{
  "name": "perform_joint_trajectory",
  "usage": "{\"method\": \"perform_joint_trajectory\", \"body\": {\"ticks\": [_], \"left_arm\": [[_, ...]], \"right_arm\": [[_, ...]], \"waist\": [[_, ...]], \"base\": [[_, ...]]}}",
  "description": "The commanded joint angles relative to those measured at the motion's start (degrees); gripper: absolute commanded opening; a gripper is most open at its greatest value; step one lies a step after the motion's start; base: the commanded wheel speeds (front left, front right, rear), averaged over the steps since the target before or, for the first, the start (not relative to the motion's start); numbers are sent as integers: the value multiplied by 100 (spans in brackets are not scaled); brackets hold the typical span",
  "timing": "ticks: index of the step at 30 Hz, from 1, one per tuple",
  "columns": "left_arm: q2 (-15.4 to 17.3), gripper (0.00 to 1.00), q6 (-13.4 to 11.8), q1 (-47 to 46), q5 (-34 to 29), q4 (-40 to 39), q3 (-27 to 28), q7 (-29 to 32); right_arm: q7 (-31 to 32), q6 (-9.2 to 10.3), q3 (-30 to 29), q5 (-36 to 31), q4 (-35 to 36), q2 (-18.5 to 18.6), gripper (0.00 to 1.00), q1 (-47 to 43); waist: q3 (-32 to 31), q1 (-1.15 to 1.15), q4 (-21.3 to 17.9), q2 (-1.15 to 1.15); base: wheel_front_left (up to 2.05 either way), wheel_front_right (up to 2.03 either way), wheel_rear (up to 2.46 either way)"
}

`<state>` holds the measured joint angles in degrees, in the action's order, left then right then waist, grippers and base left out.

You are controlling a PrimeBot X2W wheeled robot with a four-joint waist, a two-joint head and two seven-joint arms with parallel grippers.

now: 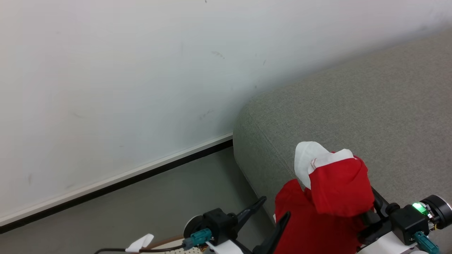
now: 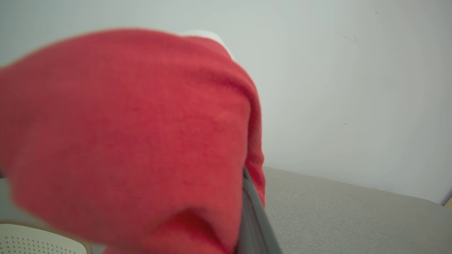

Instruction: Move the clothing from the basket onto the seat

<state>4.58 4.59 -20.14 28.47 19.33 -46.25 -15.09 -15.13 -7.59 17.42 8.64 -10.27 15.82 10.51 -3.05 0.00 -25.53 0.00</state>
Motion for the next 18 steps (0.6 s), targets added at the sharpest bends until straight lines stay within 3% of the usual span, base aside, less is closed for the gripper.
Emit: {"method": "perform_joint_trajectory", "body": {"ticks": [1,18], "left_arm": [[-8,100,13,-59,-64,-1,28,-6],[-40,100,49,-251,-139,61,20,28]], "right_arm": [[-2,17,-44,11,36,1,0,-2],[-2,18,-216,36,100,-54,0,229]], "waist": [[2,0,1,0],[441,0,230,0]], "base": [[0,0,0],[0,0,0]]}}
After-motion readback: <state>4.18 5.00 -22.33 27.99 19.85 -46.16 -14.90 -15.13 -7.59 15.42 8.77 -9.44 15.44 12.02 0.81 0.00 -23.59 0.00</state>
